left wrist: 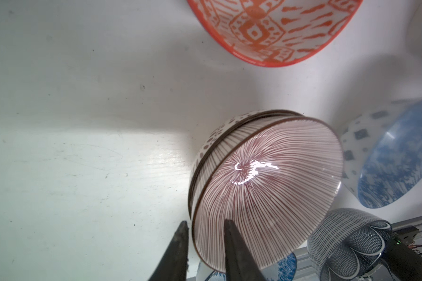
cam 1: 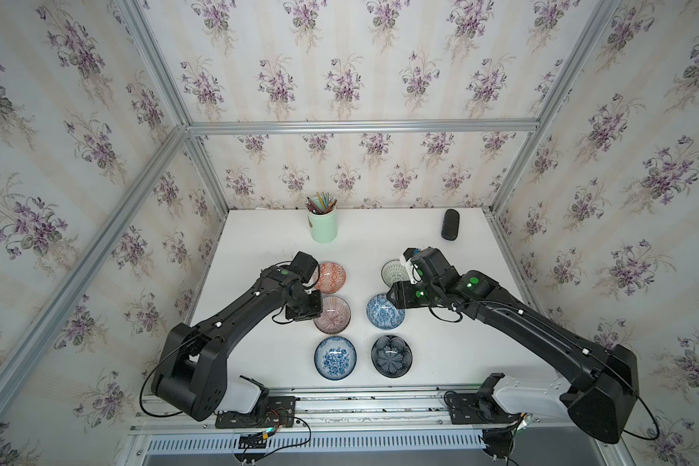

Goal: Stack the bowls
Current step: Place the bowl on the bowl.

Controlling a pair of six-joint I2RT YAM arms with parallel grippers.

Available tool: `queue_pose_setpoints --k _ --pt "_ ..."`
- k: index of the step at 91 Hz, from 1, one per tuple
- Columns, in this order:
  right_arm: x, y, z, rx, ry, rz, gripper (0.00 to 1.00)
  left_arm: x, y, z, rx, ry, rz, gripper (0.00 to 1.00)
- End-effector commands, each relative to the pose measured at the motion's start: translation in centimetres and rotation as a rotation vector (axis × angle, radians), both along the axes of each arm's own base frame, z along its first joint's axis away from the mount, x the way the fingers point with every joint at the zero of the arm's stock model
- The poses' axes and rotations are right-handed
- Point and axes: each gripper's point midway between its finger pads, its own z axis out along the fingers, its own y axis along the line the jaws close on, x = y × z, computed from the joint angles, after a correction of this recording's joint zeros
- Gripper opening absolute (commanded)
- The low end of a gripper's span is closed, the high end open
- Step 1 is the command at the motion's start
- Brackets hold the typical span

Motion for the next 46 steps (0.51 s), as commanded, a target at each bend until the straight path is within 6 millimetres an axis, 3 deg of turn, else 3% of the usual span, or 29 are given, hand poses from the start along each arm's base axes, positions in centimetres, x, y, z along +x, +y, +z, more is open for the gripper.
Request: queue_pose_setpoints --k 1,46 --pt "-0.01 0.08 0.14 0.006 -0.010 0.007 0.67 -0.11 0.28 -0.05 0.014 -0.001 -0.007 0.23" --pt "-0.15 0.00 -0.55 -0.002 0.002 0.009 0.67 0.14 0.36 -0.18 0.024 0.002 -0.008 0.16"
